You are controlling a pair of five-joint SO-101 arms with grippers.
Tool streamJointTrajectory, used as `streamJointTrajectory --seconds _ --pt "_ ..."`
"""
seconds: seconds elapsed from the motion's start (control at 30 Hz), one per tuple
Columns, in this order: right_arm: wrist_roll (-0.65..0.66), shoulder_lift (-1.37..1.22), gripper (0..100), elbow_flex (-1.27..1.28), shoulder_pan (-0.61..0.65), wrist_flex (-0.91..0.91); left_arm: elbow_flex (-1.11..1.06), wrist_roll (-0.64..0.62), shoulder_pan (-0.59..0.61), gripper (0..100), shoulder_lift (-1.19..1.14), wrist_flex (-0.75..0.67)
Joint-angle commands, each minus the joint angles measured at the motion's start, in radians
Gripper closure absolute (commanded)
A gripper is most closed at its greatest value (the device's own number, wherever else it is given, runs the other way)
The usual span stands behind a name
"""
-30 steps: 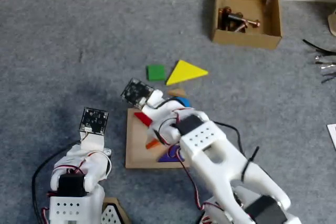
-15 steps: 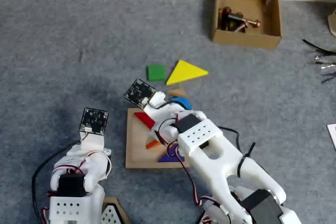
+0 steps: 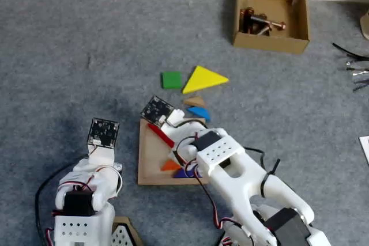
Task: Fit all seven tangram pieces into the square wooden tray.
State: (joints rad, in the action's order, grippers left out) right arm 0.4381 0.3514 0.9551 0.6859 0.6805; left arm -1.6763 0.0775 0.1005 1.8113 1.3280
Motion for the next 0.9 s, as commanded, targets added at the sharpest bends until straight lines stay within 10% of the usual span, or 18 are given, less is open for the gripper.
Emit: streamJointTrajectory --seconds 0.0,0.5,0.87 --pt "-0.009 0.021 99.5 -0.013 0.015 -0.021 -0.019 0.003 -0.013 99 0.007 0.005" --pt "-0.117 0.372 99.5 0.041 0.168 0.222 -0.019 0.003 -0.013 99 0.007 0.005" --pt "-0.114 0.463 99.5 0.278 0.136 0.038 -0.019 0.003 -0.013 99 0.007 0.005"
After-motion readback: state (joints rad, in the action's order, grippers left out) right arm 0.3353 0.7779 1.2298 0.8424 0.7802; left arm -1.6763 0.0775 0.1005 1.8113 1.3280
